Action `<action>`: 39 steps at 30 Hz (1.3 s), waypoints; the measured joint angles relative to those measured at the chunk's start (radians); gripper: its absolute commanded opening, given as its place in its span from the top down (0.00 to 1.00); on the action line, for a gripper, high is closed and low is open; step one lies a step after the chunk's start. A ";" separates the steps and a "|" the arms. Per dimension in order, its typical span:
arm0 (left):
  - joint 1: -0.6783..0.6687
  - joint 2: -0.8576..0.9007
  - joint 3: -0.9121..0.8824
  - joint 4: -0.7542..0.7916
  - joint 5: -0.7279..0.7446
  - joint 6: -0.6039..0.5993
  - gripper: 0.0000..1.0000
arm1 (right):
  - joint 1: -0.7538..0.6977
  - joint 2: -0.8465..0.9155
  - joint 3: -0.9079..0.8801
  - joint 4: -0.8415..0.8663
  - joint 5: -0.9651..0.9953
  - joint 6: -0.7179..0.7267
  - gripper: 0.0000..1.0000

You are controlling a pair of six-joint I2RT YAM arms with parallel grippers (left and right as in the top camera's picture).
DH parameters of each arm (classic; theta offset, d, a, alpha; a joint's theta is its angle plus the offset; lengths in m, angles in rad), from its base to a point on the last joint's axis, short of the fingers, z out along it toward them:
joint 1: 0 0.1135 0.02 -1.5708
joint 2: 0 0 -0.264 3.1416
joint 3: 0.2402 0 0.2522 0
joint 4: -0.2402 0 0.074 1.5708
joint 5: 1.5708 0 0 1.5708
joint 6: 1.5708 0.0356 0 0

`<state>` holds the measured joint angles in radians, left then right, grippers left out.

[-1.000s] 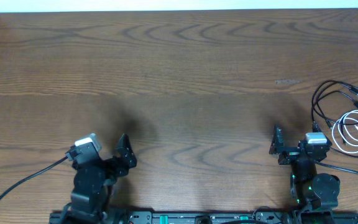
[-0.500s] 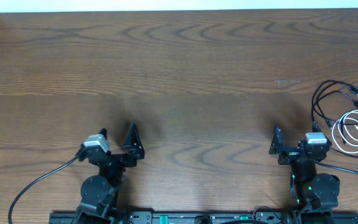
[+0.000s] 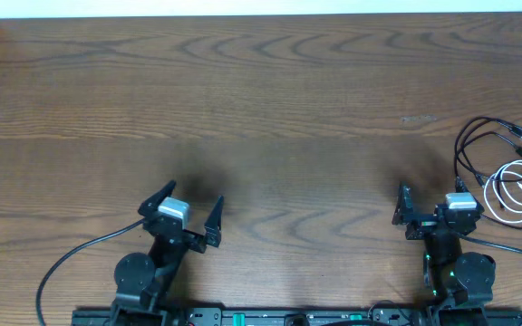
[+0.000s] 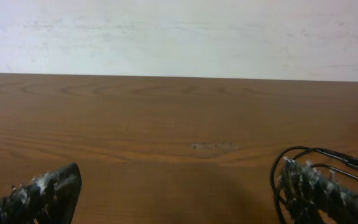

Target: Untangle cables

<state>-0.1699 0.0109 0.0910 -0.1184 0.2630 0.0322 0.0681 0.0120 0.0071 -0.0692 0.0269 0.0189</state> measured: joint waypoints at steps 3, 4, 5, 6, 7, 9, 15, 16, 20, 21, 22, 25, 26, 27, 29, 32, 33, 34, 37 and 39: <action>0.000 0.000 -0.038 0.035 0.017 0.016 0.02 | 0.000 0.000 0.000 -0.001 0.000 0.000 0.01; 0.000 -0.001 -0.053 0.076 0.022 0.019 0.02 | 0.001 0.000 0.000 0.000 0.000 0.000 0.01; 0.000 -0.001 -0.056 0.083 0.024 0.020 0.02 | 0.002 0.000 0.000 0.000 0.000 0.000 0.01; 0.000 -0.001 -0.058 0.086 0.024 0.021 0.02 | 0.002 0.000 0.000 0.000 0.000 0.000 0.01; 0.000 -0.001 -0.058 0.088 0.024 0.022 0.03 | 0.002 0.000 0.000 0.000 0.000 0.000 0.01; 0.000 -0.001 -0.059 0.090 0.024 0.026 0.02 | 0.002 0.000 0.000 0.000 0.000 0.000 0.01; 0.000 -0.001 -0.059 0.089 0.024 0.025 0.02 | 0.002 0.000 0.000 0.000 0.000 0.000 0.01; 0.000 -0.001 -0.059 0.089 0.024 0.025 0.02 | 0.002 0.000 0.000 0.000 0.000 0.000 0.01; 0.000 -0.001 -0.059 0.090 0.028 0.026 0.02 | 0.002 0.000 0.000 0.000 0.000 0.000 0.01; 0.000 -0.001 -0.059 0.090 0.031 0.031 0.02 | 0.002 0.000 0.000 0.000 0.000 0.000 0.01; 0.000 -0.001 -0.059 0.090 0.039 0.042 0.02 | 0.002 0.000 0.000 0.000 0.000 0.000 0.01; 0.000 -0.001 -0.059 0.093 0.078 0.085 0.02 | 0.002 0.000 0.000 0.000 0.000 0.000 0.01; 0.000 -0.001 -0.059 0.093 0.095 0.103 0.02 | 0.002 0.000 0.000 0.000 0.000 0.000 0.01; 0.000 -0.001 -0.059 0.094 0.102 0.109 0.02 | 0.002 0.000 0.000 0.000 0.000 0.000 0.01; 0.000 -0.001 -0.059 0.094 0.109 0.124 0.02 | 0.002 0.000 0.000 0.000 0.000 0.000 0.01; 0.000 -0.001 -0.059 0.094 0.110 0.126 0.02 | 0.002 0.000 0.000 0.000 0.000 0.000 0.01; 0.000 -0.001 -0.059 0.094 0.109 0.124 0.02 | 0.002 0.000 0.000 0.000 0.000 0.000 0.01; 0.000 -0.001 -0.059 0.094 0.108 0.121 0.02 | 0.002 0.000 0.000 0.000 0.000 0.000 0.01; -0.005 -0.001 -0.059 0.093 0.098 0.105 0.02 | 0.002 0.000 0.000 0.000 0.000 0.000 0.01; -0.020 -0.001 -0.059 0.093 0.090 0.099 0.02 | 0.002 0.000 0.000 0.000 0.000 0.000 0.01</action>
<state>-0.1902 0.0101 0.0322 -0.0254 0.3531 0.1310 0.0696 0.0120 0.0071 -0.0692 0.0269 0.0185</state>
